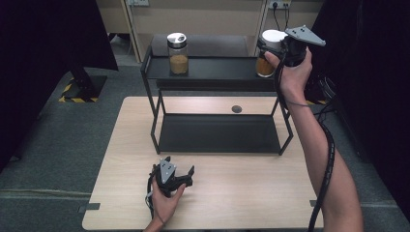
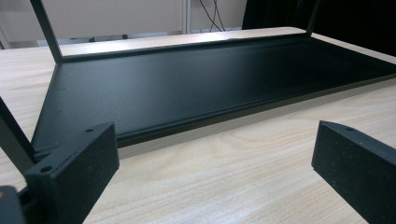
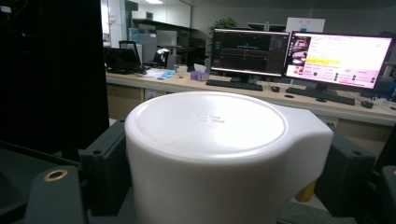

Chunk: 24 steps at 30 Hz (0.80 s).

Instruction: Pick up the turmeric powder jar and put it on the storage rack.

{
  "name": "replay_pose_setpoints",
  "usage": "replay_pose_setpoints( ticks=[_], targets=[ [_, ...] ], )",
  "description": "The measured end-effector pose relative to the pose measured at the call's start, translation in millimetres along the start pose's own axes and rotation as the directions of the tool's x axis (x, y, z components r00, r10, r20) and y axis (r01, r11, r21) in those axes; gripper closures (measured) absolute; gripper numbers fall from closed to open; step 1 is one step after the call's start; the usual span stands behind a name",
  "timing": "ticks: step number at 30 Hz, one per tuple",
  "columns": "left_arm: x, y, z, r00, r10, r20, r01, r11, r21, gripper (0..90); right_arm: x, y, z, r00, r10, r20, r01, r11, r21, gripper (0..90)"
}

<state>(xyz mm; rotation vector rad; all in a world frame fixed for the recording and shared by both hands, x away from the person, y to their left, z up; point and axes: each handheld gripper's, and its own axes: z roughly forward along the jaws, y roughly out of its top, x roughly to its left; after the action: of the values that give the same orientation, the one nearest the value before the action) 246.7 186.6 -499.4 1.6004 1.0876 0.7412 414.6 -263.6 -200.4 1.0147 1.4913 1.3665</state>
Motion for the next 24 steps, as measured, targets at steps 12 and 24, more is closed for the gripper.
replay_pose_setpoints(
  ticks=[12,24],
  targets=[
    [-0.4,-0.4,-0.1,1.0000,0.001,0.003,-0.001,1.0000,-0.002,0.0,1.7,-2.9,-1.4,1.0000,0.004,0.008,-0.004,1.000,-0.011,19.7],
    [0.0,-0.2,0.0,1.0000,-0.002,0.005,0.002,1.0000,-0.001,0.0,7.1,-4.9,-1.9,0.9995,0.006,0.030,-0.005,1.000,-0.022,11.2]
  ],
)
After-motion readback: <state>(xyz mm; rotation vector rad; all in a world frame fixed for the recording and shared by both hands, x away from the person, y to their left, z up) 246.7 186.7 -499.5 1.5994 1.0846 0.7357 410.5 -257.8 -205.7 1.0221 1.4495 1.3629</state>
